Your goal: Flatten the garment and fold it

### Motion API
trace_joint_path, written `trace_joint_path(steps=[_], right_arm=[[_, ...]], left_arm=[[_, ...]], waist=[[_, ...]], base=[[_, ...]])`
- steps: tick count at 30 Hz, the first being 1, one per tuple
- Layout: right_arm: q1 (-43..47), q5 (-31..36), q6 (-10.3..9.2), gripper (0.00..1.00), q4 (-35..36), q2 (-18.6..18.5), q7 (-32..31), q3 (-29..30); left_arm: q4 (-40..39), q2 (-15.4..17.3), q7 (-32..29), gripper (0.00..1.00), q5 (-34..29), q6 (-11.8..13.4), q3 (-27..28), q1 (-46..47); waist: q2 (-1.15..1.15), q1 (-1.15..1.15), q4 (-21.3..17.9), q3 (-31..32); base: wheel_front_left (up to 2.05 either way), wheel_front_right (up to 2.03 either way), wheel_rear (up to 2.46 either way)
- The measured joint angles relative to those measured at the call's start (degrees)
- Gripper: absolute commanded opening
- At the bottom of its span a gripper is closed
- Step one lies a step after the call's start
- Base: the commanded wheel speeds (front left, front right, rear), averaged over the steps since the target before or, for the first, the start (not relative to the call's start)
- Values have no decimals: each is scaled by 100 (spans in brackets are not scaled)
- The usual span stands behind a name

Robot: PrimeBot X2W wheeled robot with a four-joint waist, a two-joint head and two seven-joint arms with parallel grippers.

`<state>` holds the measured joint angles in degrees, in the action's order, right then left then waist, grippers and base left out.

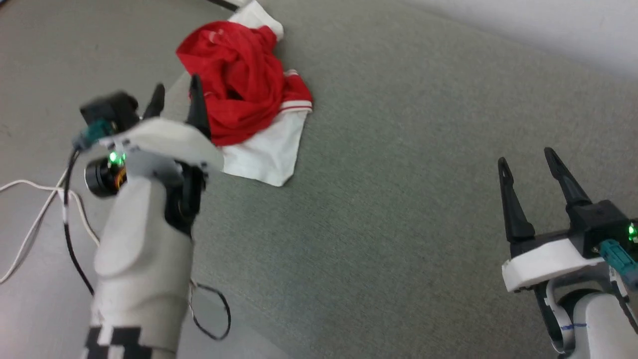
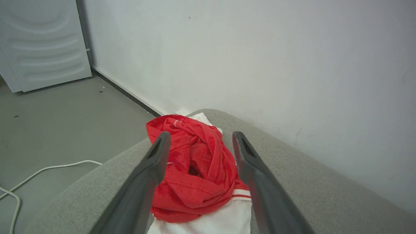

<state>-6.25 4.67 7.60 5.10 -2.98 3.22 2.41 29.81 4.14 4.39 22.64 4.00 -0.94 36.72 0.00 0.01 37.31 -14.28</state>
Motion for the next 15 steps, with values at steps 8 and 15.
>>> trace_joint_path(steps=[8, 15], right_arm=[[-375, 91, 1, 100, 498, -101, -185, -109], [-561, 79, 1, 100, 611, -115, -140, -107]], left_arm=[[1232, 654, -953, 100, 491, -101, 434, 1207], [1758, 1146, -1566, 100, 911, -193, 822, 1502]], waist=[[0, 1, -432, -985], [0, 0, -1076, -1663]], base=[[0, 0, 0], [0, 0, 0]])
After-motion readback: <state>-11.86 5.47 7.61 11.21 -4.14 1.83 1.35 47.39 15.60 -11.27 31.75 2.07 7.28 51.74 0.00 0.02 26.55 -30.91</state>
